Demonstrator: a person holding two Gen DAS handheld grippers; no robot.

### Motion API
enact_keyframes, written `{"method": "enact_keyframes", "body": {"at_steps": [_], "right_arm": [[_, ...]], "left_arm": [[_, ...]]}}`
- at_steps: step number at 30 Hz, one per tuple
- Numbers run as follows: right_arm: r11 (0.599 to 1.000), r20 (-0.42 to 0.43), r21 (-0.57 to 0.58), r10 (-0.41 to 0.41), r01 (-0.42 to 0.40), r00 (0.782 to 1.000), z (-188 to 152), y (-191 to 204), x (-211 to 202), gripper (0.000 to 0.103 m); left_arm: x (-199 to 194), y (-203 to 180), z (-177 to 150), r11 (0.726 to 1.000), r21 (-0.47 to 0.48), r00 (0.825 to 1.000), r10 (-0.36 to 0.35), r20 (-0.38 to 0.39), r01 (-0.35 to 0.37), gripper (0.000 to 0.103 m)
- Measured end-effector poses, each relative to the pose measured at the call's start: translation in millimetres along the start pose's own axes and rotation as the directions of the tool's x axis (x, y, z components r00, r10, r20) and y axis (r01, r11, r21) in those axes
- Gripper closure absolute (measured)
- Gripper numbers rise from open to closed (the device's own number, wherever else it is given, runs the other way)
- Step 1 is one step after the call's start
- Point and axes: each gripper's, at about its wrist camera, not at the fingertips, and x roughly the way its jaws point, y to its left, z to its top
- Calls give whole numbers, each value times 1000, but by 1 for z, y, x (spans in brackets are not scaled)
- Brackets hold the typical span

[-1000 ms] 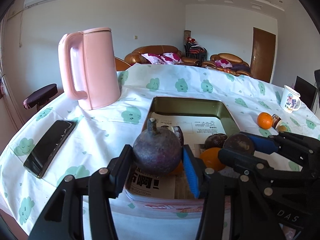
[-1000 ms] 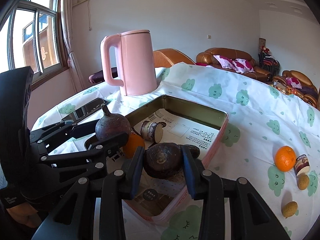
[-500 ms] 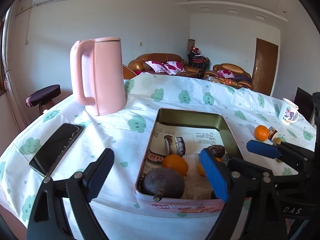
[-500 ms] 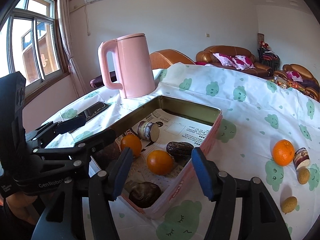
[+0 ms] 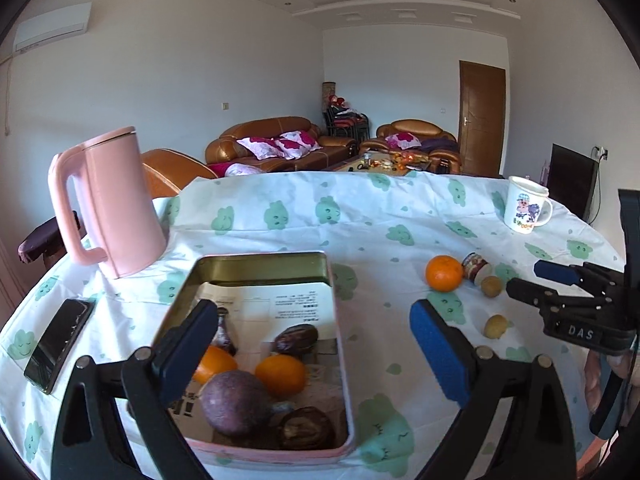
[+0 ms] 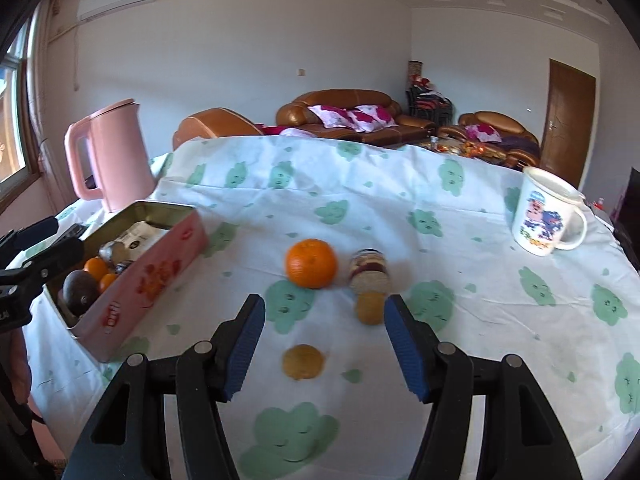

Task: Organize fruits
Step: 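Move both tools back to the fruits on the cloth and grasp small yellow fruits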

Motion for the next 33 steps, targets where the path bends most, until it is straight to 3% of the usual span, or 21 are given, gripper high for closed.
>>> {"method": "enact_keyframes", "body": {"at_steps": [4, 10, 13, 14, 15, 21, 27, 28, 33], "right_arm": [[999, -78, 42, -18, 21, 997, 2, -22, 24, 40], [1000, -159, 10, -9, 10, 987, 7, -17, 53, 47], [1000, -217, 8, 0, 2, 976, 8, -17, 69, 58], [1000, -232, 17, 5, -1, 973, 7, -18, 73, 68], [1000, -232, 20, 19, -15, 973, 8, -18, 73, 75], [999, -153, 44, -9, 16, 988, -1, -22, 43, 76], [984, -78, 159, -70, 82, 994, -14, -47, 8, 75], [981, -73, 169, -80, 91, 994, -15, -50, 5, 75], [981, -78, 180, -64, 78, 995, -15, -53, 6, 75]], "left_arm": [[17, -35, 1, 998, 53, 999, -41, -32, 43, 5], [40, -57, 1, 995, 61, 993, -74, -95, 80, 5], [47, -60, 0, 994, 53, 989, -84, -120, 91, 5], [48, -61, -1, 994, 53, 989, -85, -125, 93, 5], [49, -63, 0, 994, 52, 988, -90, -128, 97, 5], [49, -75, -1, 988, 53, 981, -140, -138, 148, 6], [60, -104, -7, 964, 72, 947, -234, -221, 255, 25], [63, -108, -8, 960, 73, 940, -249, -235, 272, 32], [72, -127, -15, 926, 59, 889, -337, -311, 372, 48]]}}
